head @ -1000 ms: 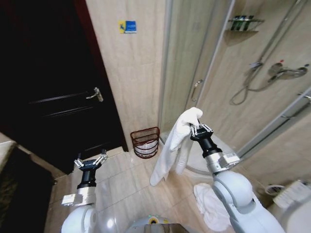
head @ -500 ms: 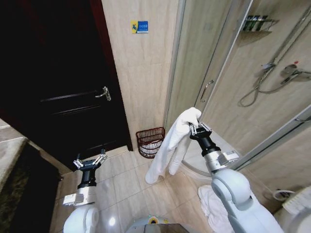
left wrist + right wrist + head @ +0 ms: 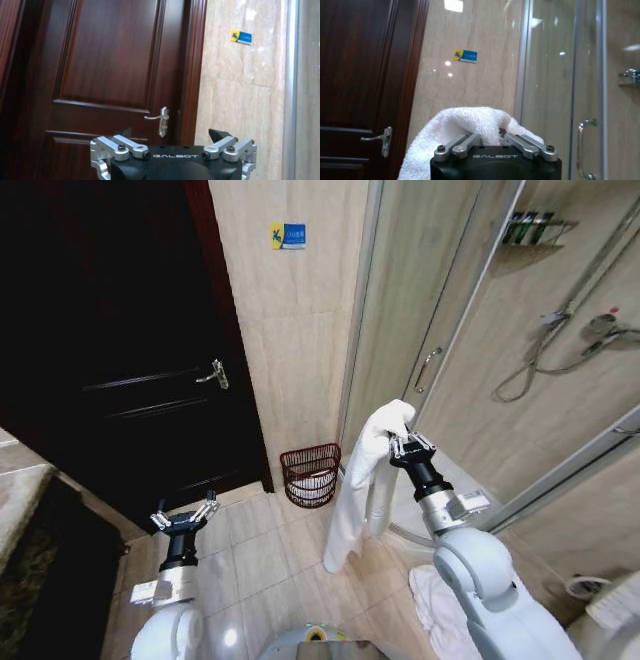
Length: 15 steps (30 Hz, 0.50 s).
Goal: Discard the used towel into the hamper.
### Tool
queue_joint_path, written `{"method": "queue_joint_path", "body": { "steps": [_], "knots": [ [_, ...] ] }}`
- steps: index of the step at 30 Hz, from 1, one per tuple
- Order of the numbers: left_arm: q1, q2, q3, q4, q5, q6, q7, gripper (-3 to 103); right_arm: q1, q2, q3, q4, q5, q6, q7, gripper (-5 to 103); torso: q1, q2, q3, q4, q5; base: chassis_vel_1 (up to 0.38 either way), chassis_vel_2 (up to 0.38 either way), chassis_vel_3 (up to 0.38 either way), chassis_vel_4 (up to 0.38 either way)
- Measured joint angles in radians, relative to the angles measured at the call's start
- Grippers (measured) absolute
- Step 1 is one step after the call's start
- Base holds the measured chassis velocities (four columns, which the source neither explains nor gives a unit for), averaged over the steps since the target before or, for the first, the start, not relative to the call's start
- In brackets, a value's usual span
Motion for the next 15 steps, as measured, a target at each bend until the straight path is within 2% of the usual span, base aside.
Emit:
{"method": "queue_joint_path", "body": {
  "steps": [15],
  "knots": [
    [-0.011, 0.011, -0.001, 0.020, -0.001, -0.002, 0.002, 100, 0.018, 0.006, -0.001, -0.015, 0.000, 0.001, 0.001, 9, 0.000, 0.000, 0.000, 0.0001, -0.0002, 0.000, 0.098, 0.095, -0.008]
  ]
}}
